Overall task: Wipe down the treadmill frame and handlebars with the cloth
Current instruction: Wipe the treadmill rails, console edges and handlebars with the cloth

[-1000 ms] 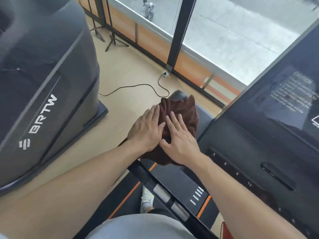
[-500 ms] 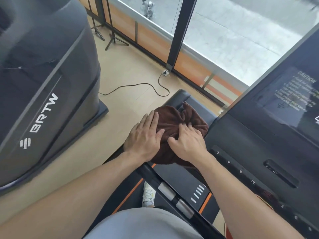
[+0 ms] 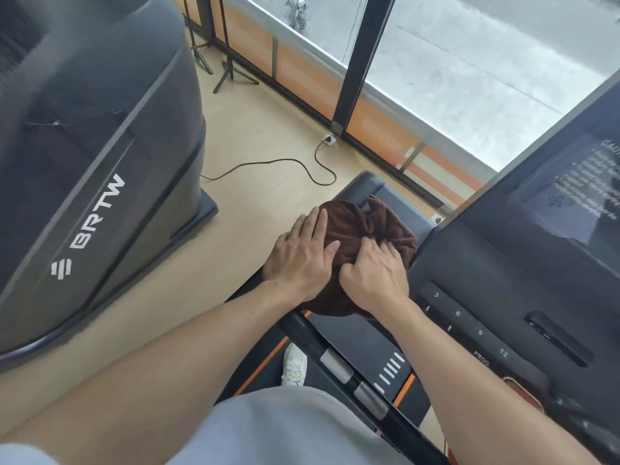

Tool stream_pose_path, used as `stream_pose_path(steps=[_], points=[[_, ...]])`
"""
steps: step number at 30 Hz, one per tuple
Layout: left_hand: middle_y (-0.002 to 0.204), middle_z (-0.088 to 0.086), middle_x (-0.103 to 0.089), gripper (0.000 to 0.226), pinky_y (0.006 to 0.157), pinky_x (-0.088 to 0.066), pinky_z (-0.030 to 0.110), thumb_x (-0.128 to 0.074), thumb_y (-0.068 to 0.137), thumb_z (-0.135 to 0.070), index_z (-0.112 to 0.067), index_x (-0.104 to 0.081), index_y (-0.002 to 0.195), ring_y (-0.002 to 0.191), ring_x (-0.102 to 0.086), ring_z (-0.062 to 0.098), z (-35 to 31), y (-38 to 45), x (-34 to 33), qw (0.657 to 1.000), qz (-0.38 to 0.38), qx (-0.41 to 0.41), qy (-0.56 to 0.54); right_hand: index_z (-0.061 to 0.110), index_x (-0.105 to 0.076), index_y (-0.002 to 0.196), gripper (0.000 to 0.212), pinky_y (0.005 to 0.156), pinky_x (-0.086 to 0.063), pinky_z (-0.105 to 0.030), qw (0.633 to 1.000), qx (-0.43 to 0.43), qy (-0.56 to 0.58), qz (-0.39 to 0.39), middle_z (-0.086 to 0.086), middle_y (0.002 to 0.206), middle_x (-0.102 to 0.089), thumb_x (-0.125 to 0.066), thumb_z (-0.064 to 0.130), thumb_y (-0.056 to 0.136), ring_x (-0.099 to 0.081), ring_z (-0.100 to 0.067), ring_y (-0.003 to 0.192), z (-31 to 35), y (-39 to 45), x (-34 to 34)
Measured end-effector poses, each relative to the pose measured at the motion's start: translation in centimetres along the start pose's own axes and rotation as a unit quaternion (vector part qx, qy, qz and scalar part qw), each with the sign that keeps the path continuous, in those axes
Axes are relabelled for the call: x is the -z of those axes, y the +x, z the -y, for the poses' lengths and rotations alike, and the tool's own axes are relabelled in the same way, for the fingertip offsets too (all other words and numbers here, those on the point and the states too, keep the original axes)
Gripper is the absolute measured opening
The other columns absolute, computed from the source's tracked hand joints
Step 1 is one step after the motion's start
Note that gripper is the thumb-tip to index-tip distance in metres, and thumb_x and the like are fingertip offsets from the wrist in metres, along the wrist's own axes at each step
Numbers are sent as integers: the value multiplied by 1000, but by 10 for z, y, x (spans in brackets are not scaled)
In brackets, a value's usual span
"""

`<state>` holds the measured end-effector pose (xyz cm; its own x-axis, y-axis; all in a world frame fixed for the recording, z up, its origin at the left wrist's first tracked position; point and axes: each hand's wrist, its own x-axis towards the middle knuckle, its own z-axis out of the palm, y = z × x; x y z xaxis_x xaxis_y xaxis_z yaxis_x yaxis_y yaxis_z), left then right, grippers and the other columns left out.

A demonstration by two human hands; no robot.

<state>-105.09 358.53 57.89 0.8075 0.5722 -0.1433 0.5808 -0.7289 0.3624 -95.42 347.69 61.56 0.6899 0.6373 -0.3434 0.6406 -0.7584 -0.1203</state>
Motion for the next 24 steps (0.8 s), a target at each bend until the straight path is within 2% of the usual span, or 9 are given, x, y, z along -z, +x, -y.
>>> stream_pose_path(steps=[1,3,7,9,11,15,19,22,24], points=[[171,2,-4,69,122,-26,43,-16,105,-53,-17,-1,162,156,-11,21,-1,2,1,1000,6,0,-6,2,-47,139,61,124,-21,-41,999,-11,24,-27,-19,146,-54,-41,28,85,-41,-34,142,4,-4,-5],[171,1,-2,68,123,-25,43,-16,106,-52,-17,-1,162,157,-9,21,-5,9,2,1000,10,-3,-13,2,-43,146,66,125,-20,-41,996,-24,50,-62,-16,149,-52,-39,26,84,-39,-31,145,12,-14,-17],[171,0,-1,66,121,-27,43,-18,107,-49,-17,0,162,157,-9,20,-12,27,3,1000,20,-11,-17,5,-23,160,74,128,-3,-51,992,-16,-5,-122,-20,168,-21,-28,29,91,-8,-37,158,17,-23,-35],[171,-1,-2,65,119,-30,44,-19,107,-47,-18,0,162,156,-12,19,-15,38,6,999,27,-8,-34,8,-15,162,72,127,5,-54,992,-37,-8,-119,-19,170,-6,-25,30,94,6,-39,157,19,-12,-34],[171,-4,-3,64,117,-31,44,-21,107,-47,-21,-2,162,155,-17,19,-17,49,10,997,45,8,-63,10,-10,163,73,126,9,-55,993,-56,3,-102,-18,171,2,-18,31,93,12,-40,156,20,2,-30],[169,-4,-16,63,114,-32,45,-21,106,-50,-24,-9,162,149,-32,25,-21,67,14,990,61,50,-115,18,-11,164,69,125,9,-55,991,-66,18,-119,-11,172,5,-25,37,99,13,-36,157,10,33,-21],[163,1,-32,62,112,-33,44,-18,105,-55,-27,-19,160,143,-41,32,-23,83,16,982,77,96,-145,28,-17,163,69,126,7,-52,990,-27,39,-135,-1,173,-3,-27,44,97,7,-27,159,-8,72,-3],[153,9,-47,61,109,-35,45,-15,105,-56,-25,-35,154,136,-46,37,-27,101,16,973,90,129,-168,33,-18,163,69,127,4,-50,990,2,41,-132,5,172,-8,-27,47,96,0,-23,159,-15,97,12],[145,16,-55,62,107,-36,44,-14,106,-53,-19,-47,145,132,-50,38,-29,117,17,966,95,150,-185,33,-24,161,68,127,-3,-51,989,6,62,-133,6,171,-15,-28,48,95,-9,-23,158,-14,112,18]])
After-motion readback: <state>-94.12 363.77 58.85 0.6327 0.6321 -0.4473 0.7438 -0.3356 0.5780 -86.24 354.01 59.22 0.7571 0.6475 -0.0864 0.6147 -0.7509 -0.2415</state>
